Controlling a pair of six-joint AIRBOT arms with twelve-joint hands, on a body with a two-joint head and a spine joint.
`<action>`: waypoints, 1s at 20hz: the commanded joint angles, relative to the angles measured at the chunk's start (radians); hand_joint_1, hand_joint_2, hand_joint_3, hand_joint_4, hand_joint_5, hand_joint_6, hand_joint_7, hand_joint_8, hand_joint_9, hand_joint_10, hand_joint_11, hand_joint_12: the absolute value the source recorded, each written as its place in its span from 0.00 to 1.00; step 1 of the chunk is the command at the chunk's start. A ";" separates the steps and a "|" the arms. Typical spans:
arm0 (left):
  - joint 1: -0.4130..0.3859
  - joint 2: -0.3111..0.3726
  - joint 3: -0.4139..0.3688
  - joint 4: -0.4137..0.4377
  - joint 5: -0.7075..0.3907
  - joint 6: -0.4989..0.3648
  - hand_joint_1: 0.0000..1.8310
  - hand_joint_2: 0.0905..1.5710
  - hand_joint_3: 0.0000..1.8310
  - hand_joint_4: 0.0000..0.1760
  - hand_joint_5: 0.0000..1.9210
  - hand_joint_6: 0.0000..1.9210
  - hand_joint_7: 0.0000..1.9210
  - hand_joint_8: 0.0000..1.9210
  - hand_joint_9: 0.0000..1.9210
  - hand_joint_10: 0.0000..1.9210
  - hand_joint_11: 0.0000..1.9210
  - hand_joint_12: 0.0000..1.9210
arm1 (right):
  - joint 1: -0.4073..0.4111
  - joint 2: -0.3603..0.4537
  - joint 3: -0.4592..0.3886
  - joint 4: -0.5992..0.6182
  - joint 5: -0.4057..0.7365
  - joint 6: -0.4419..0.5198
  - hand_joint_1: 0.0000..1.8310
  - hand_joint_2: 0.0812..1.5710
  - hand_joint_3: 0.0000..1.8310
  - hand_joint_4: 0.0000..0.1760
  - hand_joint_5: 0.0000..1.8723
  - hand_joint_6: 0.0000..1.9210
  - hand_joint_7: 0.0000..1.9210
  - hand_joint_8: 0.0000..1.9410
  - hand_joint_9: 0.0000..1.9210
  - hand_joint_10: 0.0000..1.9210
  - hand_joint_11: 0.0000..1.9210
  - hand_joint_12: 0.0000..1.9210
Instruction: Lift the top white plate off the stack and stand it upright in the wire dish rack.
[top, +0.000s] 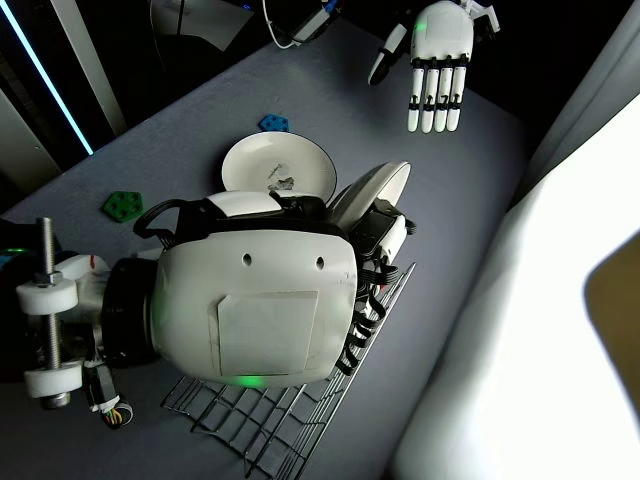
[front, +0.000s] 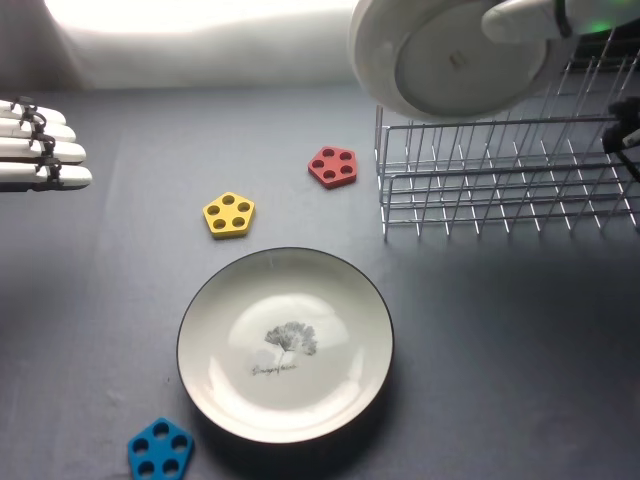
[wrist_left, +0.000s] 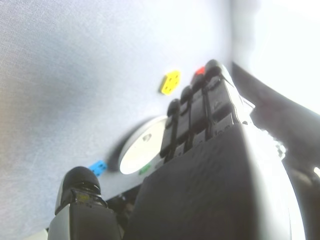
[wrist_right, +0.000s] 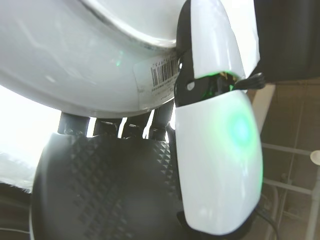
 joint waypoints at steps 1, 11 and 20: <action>-0.019 0.011 -0.002 -0.085 -0.053 -0.002 0.10 0.60 0.00 0.00 0.02 0.00 0.03 0.00 0.03 0.00 0.07 0.01 | 0.009 0.016 0.010 0.057 0.136 0.028 0.82 0.63 0.00 0.00 0.55 0.44 0.67 0.11 0.64 0.27 0.55 0.65; -0.019 0.011 -0.008 -0.081 -0.050 -0.005 0.08 0.60 0.00 0.00 0.03 0.00 0.03 0.00 0.03 0.00 0.05 0.00 | -0.048 0.020 0.040 0.048 0.154 0.061 0.82 0.63 0.00 0.00 0.54 0.45 0.65 0.14 0.64 0.26 0.55 0.65; -0.027 0.011 -0.011 -0.088 -0.034 -0.019 0.09 0.60 0.00 0.00 0.02 0.00 0.03 0.00 0.02 0.00 0.05 0.00 | -0.087 0.013 0.076 0.051 0.188 0.074 0.82 0.62 0.00 0.00 0.57 0.39 0.70 0.06 0.67 0.22 0.57 0.63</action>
